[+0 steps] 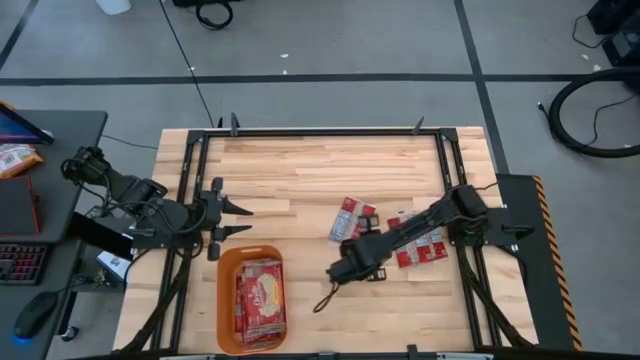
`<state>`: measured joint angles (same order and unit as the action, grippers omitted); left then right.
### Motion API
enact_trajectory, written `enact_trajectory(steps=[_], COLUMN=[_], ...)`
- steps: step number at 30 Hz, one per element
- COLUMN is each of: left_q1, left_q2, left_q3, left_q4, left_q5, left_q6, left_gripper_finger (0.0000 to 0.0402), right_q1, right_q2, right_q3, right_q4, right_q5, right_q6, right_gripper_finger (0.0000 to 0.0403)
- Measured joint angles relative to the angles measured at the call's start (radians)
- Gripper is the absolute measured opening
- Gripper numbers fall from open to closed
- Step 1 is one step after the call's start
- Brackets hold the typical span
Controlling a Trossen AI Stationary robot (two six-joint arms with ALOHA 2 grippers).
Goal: Sort popcorn bags into baskets
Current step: Put the red popcorn pack into the orange bin
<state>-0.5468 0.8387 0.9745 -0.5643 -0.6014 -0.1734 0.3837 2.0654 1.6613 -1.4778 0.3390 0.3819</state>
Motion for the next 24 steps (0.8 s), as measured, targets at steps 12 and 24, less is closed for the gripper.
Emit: enact_trajectory(steps=[12, 24], left_q1=[0.000, 0.059], left_q2=[0.000, 0.139], left_q3=[0.000, 0.000], left_q4=[-0.002, -0.015], left_q5=[0.000, 0.023], left_q6=[0.001, -0.046], left_gripper_finger=[0.0144, 0.0144], right_q1=[0.036, 0.035], right_q2=[-0.371, -0.645], right_q3=[-0.490, -0.871], right_q4=[0.114, 0.310], right_q5=[-0.120, -0.398], right_q6=[0.413, 0.658], right_gripper_finger=[0.0129, 0.0195])
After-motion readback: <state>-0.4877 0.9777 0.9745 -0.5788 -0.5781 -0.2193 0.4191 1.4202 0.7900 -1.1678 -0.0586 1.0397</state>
